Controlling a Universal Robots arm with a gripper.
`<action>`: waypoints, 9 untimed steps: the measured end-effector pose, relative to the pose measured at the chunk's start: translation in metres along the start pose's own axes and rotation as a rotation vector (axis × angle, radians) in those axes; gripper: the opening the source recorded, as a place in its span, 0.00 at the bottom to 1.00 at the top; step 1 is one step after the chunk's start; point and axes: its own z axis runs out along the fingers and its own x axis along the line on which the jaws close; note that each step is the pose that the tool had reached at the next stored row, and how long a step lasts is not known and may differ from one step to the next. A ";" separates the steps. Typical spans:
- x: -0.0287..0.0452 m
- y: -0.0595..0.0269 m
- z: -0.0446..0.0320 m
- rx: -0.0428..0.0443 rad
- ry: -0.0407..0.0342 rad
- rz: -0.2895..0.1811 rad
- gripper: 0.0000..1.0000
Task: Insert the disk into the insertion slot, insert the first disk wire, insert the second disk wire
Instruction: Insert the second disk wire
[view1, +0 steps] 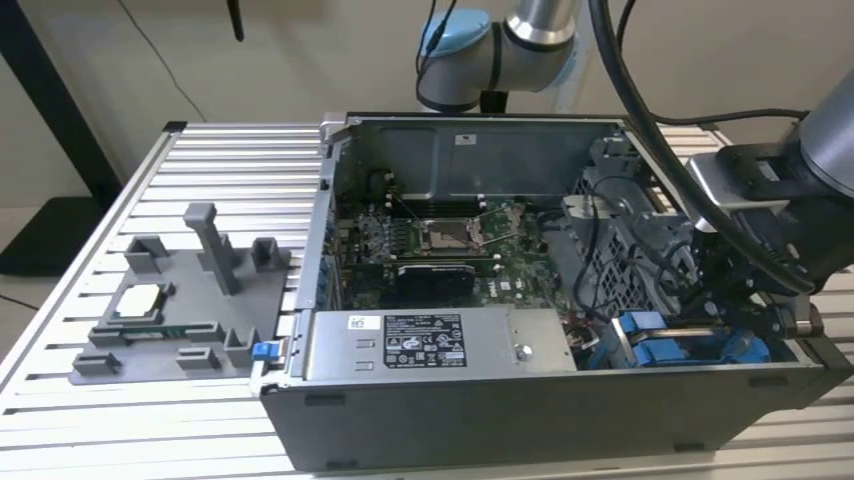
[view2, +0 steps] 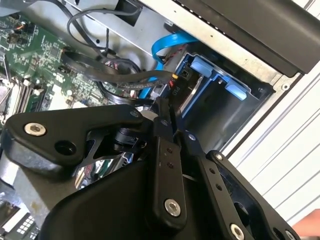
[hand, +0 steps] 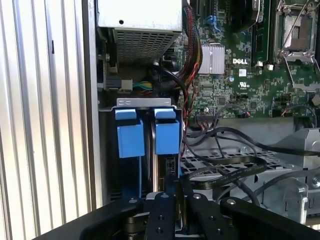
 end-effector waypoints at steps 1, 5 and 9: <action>-0.0001 0.0000 0.0002 0.0000 0.0000 0.000 0.00; -0.0002 -0.0004 0.0010 0.0000 0.0005 0.000 0.00; -0.0001 -0.0010 0.0017 0.0000 0.0003 0.000 0.00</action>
